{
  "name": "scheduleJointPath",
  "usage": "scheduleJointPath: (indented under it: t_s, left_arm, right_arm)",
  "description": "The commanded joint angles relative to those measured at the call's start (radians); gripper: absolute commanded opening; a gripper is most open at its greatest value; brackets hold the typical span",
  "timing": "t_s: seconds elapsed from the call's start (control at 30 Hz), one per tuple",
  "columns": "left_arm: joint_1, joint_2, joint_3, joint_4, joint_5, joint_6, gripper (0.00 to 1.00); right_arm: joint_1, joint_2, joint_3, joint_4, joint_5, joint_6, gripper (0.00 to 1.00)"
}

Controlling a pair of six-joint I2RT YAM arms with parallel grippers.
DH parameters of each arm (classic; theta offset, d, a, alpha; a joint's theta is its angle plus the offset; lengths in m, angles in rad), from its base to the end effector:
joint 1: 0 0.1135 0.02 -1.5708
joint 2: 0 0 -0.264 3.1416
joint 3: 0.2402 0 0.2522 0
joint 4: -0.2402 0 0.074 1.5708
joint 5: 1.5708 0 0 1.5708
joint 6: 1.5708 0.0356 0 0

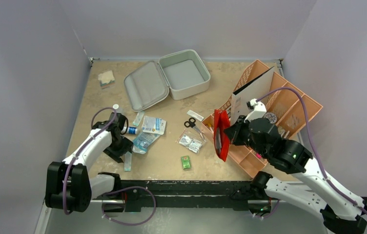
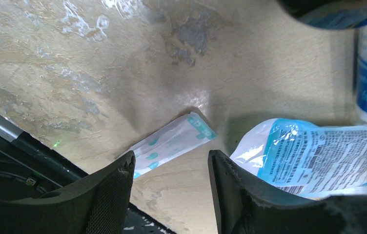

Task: Organize the medicine kit
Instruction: Adjust the medical item at the center of the board.

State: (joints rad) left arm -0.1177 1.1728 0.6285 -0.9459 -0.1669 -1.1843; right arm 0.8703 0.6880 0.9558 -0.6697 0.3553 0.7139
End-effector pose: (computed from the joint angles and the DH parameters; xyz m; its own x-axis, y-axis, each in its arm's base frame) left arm 0.1666 -0.0137 0.1726 -0.4681 -0.8644 -0.1837 -0.8782 0.4782 -0.0122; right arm 0.0966 0.0954 0.3618 -0.5248 0.3300 -0.7847 -0.2207 0.8376 0.4998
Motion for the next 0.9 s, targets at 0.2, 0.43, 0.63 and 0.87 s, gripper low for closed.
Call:
scheduleJointPath:
  t_s: [0.2,0.43,0.63,0.87]
  left_arm:
    - [0.007,0.025,-0.032,0.043,0.11,0.068,0.54]
    - [0.001,0.006,-0.05,0.066,0.156,0.079,0.5]
    - [-0.006,-0.013,-0.061,0.071,0.162,0.069,0.5]
    - [-0.005,-0.003,-0.033,0.046,0.063,0.003,0.49]
  right_arm:
    - [0.002,0.007,0.041,0.018,0.001,0.0,0.0]
    - [0.002,-0.005,0.038,0.014,0.005,0.005,0.0]
    - [0.002,0.0,0.034,0.019,-0.006,0.011,0.0]
    - [0.002,-0.005,0.039,0.016,-0.007,0.013,0.0]
